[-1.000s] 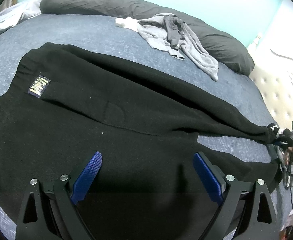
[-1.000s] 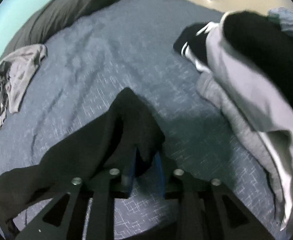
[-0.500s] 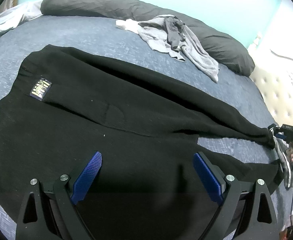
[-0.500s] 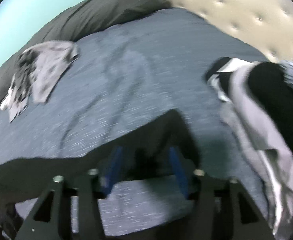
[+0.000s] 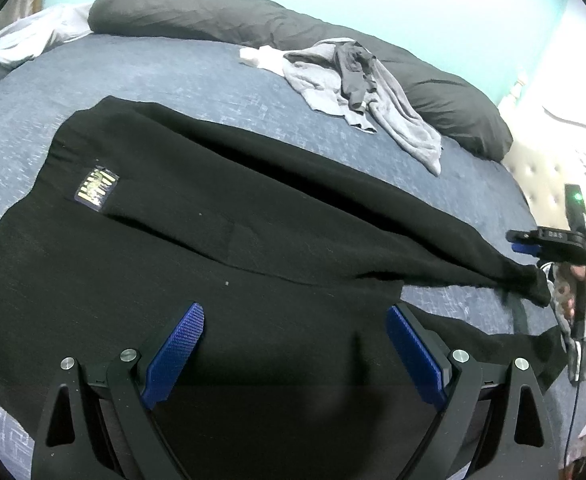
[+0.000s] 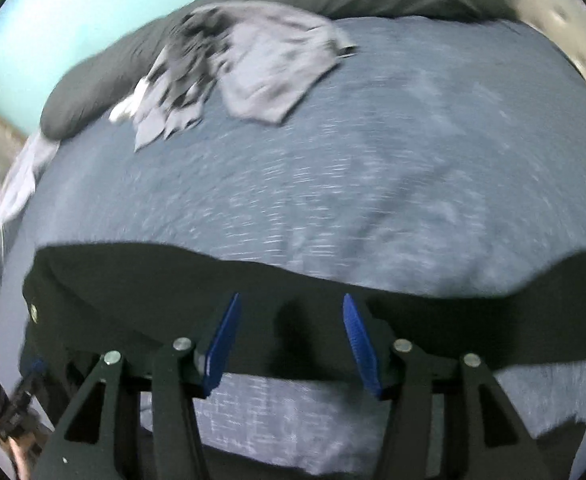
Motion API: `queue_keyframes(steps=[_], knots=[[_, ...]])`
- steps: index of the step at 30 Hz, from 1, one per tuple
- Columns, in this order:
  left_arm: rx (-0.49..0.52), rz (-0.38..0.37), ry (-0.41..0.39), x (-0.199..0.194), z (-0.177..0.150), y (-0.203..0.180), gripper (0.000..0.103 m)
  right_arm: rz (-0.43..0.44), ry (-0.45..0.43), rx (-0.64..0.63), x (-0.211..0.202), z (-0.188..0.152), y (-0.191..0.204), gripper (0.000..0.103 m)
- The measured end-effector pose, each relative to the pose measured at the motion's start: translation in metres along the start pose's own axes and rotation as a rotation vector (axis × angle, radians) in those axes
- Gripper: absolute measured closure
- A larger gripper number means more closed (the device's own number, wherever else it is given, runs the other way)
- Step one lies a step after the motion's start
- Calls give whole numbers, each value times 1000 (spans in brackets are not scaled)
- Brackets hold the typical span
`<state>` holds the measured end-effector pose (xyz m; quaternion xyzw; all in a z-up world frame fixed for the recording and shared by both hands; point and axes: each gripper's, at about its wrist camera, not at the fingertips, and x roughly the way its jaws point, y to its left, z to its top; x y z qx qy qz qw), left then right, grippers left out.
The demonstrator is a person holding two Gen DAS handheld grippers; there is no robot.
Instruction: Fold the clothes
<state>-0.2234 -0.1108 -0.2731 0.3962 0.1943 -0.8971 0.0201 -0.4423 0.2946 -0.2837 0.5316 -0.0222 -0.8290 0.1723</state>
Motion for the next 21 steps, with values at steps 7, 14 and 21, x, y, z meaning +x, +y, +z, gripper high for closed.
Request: queue_keyframes(steps=[7,14,21], knots=[[-22,7,-8,-3,4,11,8,16,55,-190,30,16,55,49],[-36,-7,-10,-5,4,15,8,39,107,-313,59,14,86,49],[-39,-13,-8,-5,4,16,8,41,128,-389,72,7,95,74]])
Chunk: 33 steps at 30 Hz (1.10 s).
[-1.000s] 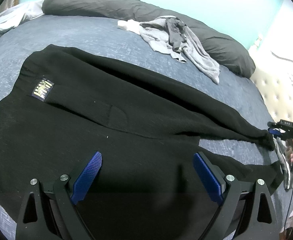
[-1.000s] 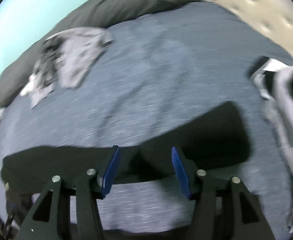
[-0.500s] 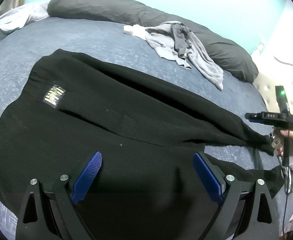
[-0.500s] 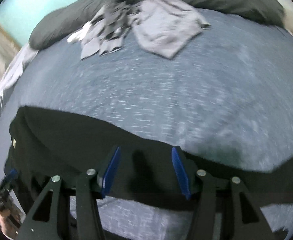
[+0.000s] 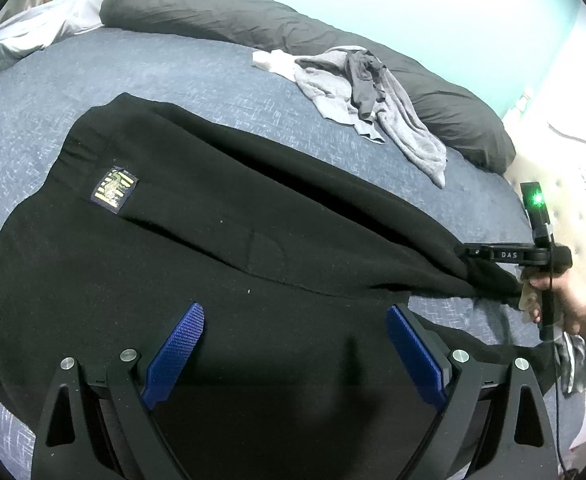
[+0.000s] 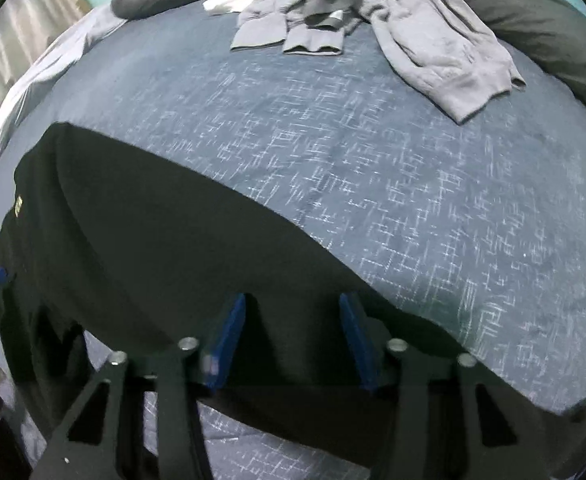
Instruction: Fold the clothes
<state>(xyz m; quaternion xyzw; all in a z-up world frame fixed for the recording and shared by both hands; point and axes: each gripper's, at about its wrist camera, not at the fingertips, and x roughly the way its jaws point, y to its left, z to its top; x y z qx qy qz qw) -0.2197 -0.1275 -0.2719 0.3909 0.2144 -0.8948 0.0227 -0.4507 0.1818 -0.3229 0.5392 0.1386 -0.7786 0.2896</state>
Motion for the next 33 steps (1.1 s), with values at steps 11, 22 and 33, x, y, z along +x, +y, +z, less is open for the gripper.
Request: queue_keyframes(steps=[11,22,33], knots=[[2,-7,8,4,-1,-2,8,-11,-69,-45,-22,-5,-4,100],[-1,-7,6,5,-3,-1,8,-153,-341,40,-82,26,-15,103],[4,-12,9,5,-3,-1,8,-131,-209,120,-49,31,-35,100]])
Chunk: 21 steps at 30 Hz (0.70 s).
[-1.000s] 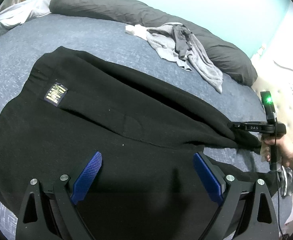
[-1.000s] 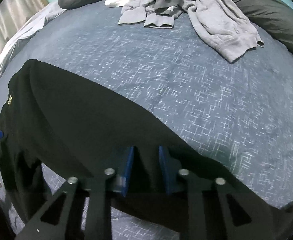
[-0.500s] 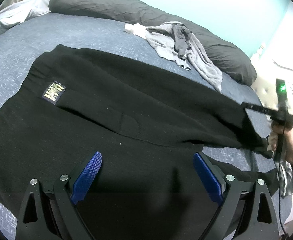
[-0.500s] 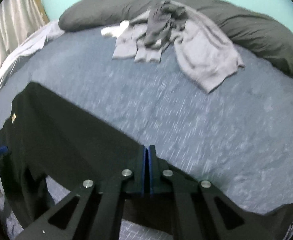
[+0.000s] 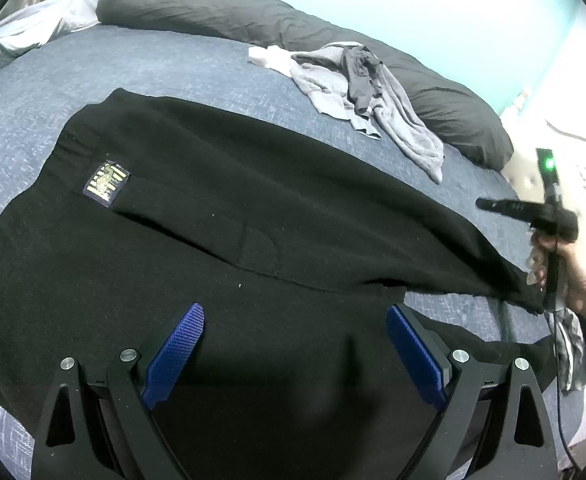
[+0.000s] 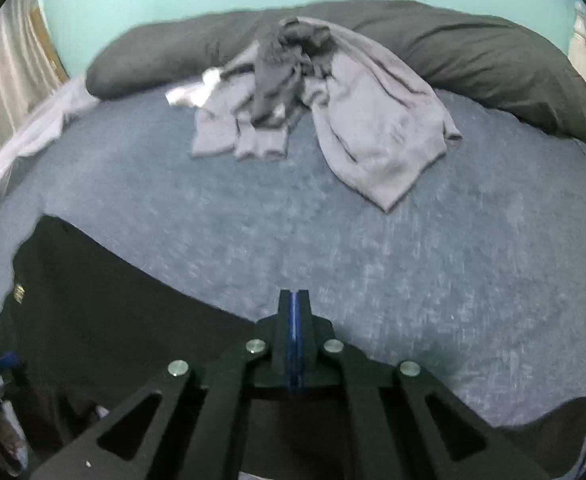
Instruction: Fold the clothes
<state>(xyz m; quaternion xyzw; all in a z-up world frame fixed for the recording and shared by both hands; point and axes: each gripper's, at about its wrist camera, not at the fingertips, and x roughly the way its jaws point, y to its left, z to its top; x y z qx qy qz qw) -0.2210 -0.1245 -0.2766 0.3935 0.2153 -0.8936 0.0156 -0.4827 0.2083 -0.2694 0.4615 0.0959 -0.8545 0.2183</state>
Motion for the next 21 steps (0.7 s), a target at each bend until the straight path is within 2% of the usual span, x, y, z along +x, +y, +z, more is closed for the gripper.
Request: queue_keyframes(steps=[3,5,6,8,14,21], knots=[[3,0,-2,0,0,-1,8,-17,36,30,13,-6,-3,94],[2,-2,3,1,0,0,8,-37,55,57,21,-10,-6,74],[0,-4,6,2,-1,0,8,-39,65,69,24,-11,-8,73],[-3,-7,10,2,-1,1,8,-31,93,78,30,-16,-9,73],[1,-11,10,2,-1,-2,8,63,154,-30,30,-41,5,73],[4,-12,14,2,-2,-3,8,111,179,-93,21,-71,11,73]])
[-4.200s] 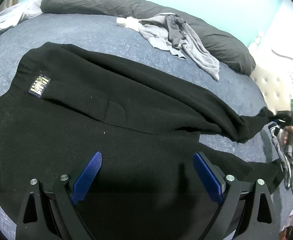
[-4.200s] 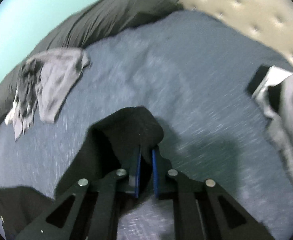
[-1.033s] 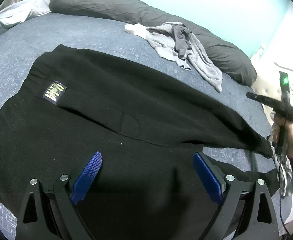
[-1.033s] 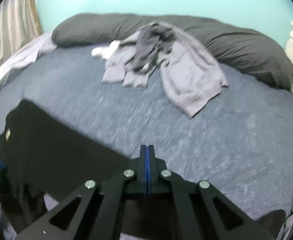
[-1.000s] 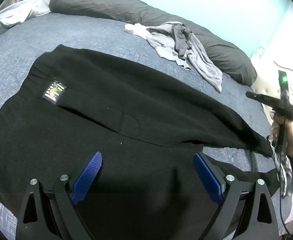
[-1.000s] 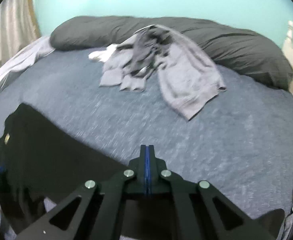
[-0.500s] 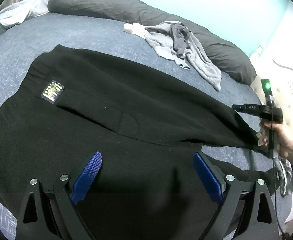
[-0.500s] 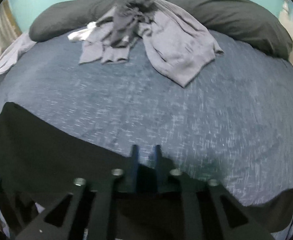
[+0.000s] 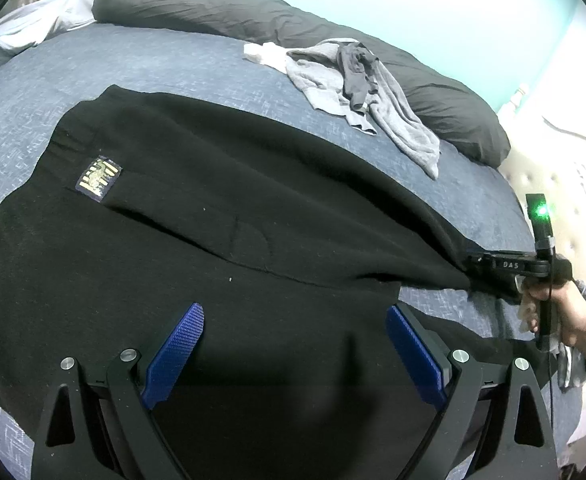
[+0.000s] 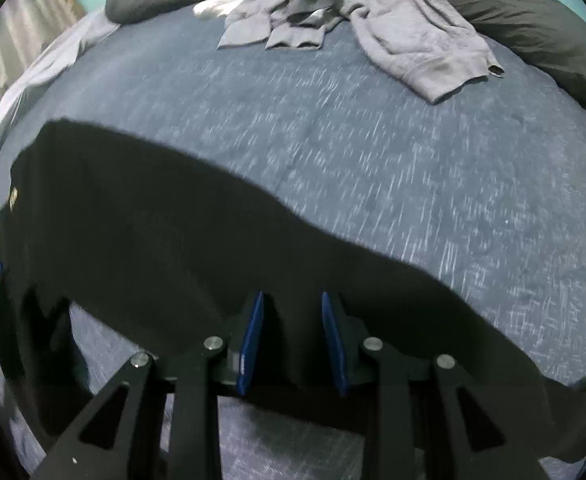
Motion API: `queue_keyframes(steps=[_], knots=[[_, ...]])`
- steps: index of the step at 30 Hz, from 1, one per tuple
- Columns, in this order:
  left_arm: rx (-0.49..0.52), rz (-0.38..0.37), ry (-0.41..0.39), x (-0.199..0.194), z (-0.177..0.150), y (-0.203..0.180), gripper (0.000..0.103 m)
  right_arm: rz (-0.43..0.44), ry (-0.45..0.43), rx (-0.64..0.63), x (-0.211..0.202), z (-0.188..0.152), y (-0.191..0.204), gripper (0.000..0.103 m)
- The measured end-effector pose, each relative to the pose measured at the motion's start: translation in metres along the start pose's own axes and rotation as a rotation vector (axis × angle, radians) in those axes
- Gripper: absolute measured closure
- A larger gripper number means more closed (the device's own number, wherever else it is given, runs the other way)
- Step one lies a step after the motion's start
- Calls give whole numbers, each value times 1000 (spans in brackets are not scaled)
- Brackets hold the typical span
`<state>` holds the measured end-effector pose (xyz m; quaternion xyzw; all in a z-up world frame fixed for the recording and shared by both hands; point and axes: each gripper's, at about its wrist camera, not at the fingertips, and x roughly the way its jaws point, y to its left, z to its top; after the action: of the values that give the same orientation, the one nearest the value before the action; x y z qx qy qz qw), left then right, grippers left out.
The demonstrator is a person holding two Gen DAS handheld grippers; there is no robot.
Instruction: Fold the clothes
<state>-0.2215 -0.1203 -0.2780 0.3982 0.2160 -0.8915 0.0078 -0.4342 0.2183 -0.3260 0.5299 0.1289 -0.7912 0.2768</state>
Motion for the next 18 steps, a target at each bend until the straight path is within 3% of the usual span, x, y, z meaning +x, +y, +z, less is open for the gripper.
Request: queue_keyframes(steps=[6,8,10,18], knots=[[0,3,-1,0,0,0,8,-16,-101,97,-22,9,-16,71],[0,4,0,0,0,1,8,-34,-110,111,-21,16,-20,53],[1,5,-2,0,1,1,8,-27,-98,121,-15,25,-24,43],[-9,9,-4,0,2,5,8,-20,-12,-22,20,45,0,43]])
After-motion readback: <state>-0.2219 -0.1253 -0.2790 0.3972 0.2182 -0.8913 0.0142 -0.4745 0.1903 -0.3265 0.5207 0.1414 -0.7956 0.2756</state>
